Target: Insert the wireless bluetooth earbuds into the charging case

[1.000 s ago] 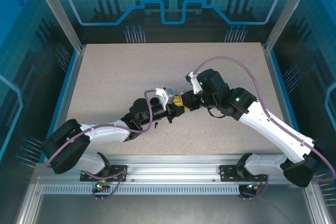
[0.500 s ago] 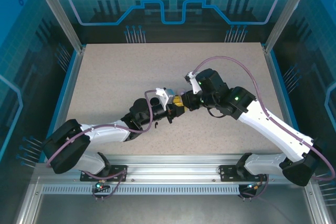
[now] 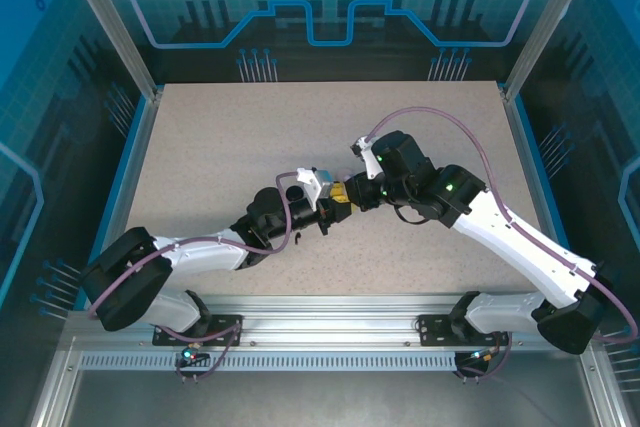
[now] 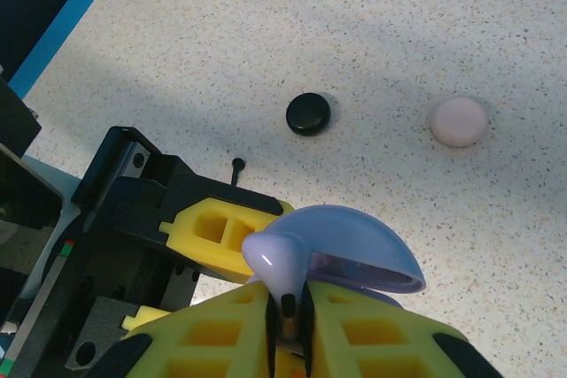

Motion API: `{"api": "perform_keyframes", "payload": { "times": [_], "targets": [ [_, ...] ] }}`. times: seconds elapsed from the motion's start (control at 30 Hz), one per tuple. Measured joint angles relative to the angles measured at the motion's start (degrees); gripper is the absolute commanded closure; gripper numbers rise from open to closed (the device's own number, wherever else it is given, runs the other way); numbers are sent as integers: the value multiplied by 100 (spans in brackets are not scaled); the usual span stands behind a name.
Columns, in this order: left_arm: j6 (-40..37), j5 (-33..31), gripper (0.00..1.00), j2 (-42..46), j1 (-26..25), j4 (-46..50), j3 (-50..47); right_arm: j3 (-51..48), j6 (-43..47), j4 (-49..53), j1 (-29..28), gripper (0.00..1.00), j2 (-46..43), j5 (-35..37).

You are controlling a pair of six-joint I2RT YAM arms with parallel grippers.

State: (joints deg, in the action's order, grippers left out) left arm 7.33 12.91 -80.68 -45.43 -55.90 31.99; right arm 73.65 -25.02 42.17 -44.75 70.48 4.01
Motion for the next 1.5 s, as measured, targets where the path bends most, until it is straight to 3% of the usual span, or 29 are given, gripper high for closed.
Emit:
{"api": "perform_keyframes", "payload": {
  "times": [1.0, 1.5],
  "targets": [
    [-37, 0, 97, -179, -2, -354, -4, 0, 0, 87, 2, 74, -138, 50],
    [-39, 0, 97, -184, -2, -468, -4, 0, 26, 72, 17, 64, -483, -15]
  ]
}}
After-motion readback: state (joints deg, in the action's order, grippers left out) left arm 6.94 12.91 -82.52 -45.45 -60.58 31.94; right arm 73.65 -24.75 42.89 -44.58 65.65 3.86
